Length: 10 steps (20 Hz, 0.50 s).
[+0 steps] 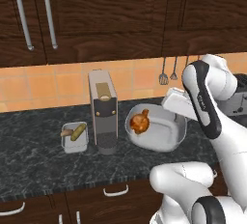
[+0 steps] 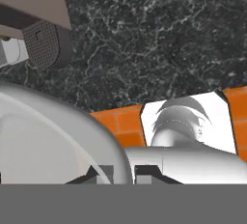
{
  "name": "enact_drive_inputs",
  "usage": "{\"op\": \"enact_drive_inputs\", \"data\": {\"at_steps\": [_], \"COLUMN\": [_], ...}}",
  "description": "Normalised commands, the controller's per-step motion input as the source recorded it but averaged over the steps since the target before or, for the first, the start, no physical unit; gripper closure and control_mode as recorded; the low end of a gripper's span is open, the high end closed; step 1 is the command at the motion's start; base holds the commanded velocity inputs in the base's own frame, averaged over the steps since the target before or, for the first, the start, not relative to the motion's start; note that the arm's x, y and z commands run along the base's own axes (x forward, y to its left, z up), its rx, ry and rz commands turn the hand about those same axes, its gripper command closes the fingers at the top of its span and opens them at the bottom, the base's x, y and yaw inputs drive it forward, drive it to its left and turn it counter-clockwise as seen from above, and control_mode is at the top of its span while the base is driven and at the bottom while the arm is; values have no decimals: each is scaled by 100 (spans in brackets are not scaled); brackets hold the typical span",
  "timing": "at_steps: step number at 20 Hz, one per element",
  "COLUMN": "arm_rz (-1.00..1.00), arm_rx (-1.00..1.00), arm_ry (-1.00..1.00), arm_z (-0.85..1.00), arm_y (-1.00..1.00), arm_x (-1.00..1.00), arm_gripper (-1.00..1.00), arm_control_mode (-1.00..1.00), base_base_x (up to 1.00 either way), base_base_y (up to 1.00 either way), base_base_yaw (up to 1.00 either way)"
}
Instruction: Take the meat container that has the chicken drumstick and place it on the second highest rack of the freezer. Then take the vegetable container that has the potato and sweet potato and place it on the highest rack of the freezer.
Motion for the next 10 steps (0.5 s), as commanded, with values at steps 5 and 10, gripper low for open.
{"op": "enact_drive_inputs", "data": {"at_steps": [5,10], "arm_rz": [0,0], "arm_rx": [1,0], "arm_ry": [-16,-14], "arm_z": [32,27], "arm_y": [35,29], "arm_x": [-5,-57], "arm_gripper": [100,100], "arm_control_mode": [-100,-100], "base_base_x": [0,0], "base_base_y": [0,0], "base_base_yaw": [0,0]}}
